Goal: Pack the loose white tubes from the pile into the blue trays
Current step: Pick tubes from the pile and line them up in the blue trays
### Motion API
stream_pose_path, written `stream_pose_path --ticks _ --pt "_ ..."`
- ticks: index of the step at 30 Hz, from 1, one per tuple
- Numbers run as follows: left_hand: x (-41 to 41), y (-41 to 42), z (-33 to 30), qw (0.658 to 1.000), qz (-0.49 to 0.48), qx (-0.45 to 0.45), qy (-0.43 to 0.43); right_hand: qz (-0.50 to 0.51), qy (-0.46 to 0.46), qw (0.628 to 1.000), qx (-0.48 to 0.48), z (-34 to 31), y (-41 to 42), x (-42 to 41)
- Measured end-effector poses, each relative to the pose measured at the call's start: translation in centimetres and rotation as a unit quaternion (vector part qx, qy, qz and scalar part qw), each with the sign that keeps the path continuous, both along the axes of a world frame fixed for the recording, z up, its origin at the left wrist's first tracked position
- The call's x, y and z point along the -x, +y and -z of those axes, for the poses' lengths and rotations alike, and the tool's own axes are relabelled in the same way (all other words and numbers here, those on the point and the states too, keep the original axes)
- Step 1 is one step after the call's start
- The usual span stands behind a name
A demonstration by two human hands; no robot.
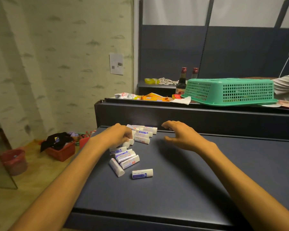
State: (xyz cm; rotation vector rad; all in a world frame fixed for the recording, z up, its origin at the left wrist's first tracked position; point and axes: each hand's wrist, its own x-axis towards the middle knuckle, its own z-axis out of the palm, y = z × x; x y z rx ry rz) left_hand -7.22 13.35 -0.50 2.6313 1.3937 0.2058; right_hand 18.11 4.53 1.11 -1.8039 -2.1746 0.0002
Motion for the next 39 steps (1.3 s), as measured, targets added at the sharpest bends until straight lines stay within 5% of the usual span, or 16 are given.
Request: stream_pose_path --ticks 9,17,39 --pt "0.3 -2.0 -1.5 0.975 0.025 -0.056 -0.213 -0.021 0.016 1.000 0.001 0.1 0.8 1.7" --pt "-0.2 -1.8 -1.0 0.923 0.009 -0.011 -0.384 -0.020 0.037 0.999 0.010 0.6 1.4 2.1" --pt "0.3 -1.7 -0.6 0.943 0.034 -0.109 -0.312 0.007 -0.048 0.999 -0.003 2.8 4.6 5.2"
